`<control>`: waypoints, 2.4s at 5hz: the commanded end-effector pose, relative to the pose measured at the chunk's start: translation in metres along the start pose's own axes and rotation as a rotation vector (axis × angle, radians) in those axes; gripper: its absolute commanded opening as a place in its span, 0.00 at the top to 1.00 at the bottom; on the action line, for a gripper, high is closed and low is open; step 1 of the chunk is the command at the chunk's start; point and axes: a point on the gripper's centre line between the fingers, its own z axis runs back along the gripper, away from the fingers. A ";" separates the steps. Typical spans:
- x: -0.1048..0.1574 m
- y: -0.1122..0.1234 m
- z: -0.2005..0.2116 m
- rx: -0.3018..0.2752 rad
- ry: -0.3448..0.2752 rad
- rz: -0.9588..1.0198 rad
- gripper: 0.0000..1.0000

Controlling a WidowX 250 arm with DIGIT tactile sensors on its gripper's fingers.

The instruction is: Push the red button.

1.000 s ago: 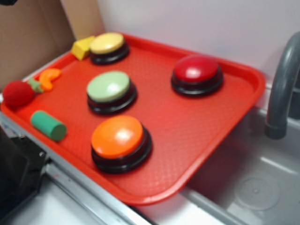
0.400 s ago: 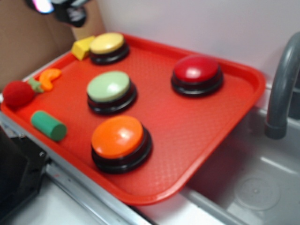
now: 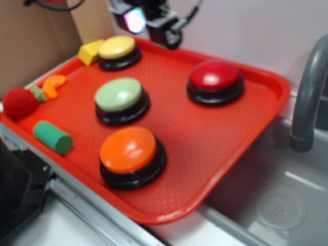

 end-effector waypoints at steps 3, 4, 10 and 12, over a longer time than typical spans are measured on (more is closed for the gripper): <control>0.058 0.007 -0.053 0.112 -0.061 0.094 0.00; 0.061 0.009 -0.066 0.099 -0.078 0.088 0.00; 0.044 0.012 -0.019 0.111 -0.048 0.076 0.00; 0.034 0.010 -0.005 0.130 -0.046 0.097 0.00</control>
